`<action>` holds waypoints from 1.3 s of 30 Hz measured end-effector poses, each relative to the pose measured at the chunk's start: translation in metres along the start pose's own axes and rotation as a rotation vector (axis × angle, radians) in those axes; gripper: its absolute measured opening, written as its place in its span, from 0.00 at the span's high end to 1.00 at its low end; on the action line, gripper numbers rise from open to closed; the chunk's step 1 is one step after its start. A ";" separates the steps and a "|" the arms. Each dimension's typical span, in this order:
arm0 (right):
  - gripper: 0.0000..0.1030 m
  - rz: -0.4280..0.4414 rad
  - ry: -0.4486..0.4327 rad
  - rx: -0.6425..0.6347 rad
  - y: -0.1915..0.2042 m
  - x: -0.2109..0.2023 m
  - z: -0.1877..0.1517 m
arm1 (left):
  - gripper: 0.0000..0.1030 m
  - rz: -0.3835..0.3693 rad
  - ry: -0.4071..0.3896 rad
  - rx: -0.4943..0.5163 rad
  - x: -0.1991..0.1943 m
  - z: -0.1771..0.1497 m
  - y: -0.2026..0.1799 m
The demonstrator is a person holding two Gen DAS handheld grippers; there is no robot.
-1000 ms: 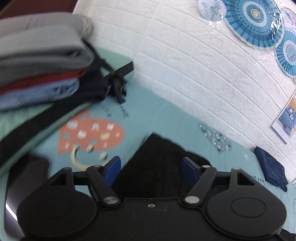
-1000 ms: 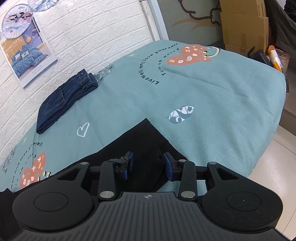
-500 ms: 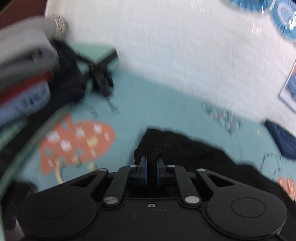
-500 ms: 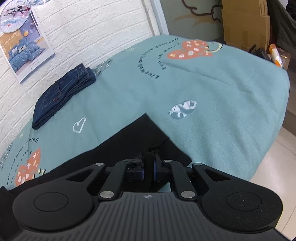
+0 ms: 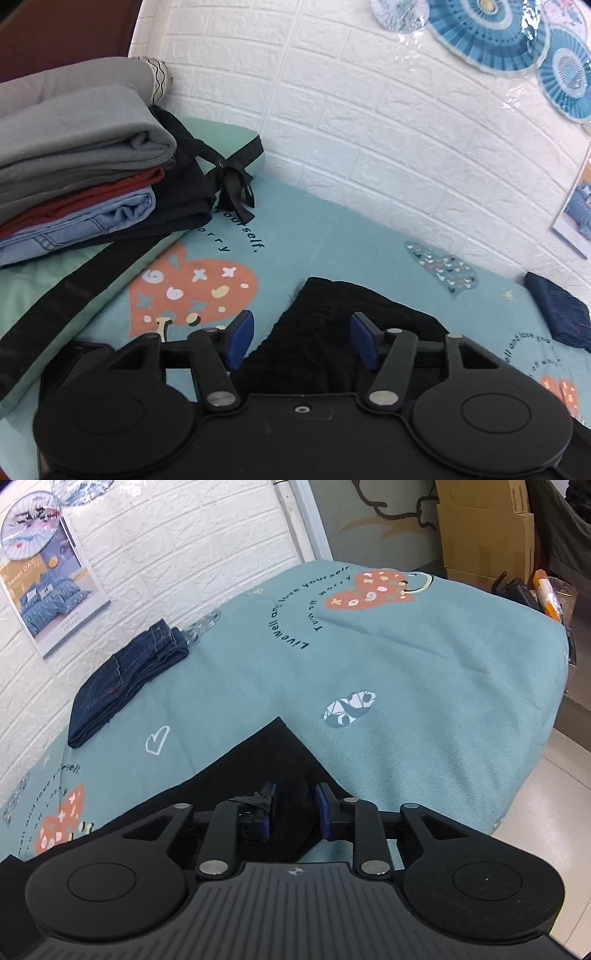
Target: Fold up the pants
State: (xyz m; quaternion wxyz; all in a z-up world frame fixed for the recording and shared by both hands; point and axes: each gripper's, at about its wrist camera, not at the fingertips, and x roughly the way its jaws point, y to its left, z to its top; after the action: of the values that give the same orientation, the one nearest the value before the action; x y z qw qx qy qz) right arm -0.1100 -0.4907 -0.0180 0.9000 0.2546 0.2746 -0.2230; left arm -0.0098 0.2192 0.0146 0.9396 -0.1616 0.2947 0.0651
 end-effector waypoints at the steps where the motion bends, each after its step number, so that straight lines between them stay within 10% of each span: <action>1: 0.35 0.003 0.000 0.011 -0.003 -0.001 -0.001 | 0.00 0.001 0.006 -0.005 -0.001 -0.002 0.001; 17: 0.33 0.217 0.015 0.146 -0.023 0.017 -0.018 | 0.00 -0.064 0.065 0.040 -0.003 -0.018 -0.032; 28: 0.77 0.205 0.015 0.132 -0.025 0.017 -0.013 | 0.00 -0.121 0.119 0.087 0.008 -0.027 -0.055; 39: 0.83 0.449 -0.047 -0.081 0.080 -0.012 -0.002 | 0.00 -0.123 0.103 -0.002 -0.003 -0.030 -0.033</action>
State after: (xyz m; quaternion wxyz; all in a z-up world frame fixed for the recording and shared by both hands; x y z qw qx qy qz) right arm -0.0762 -0.4249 0.0148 0.9427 0.2677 0.1985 -0.0120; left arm -0.0207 0.1777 0.0014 0.9252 -0.1833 0.3323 -0.0008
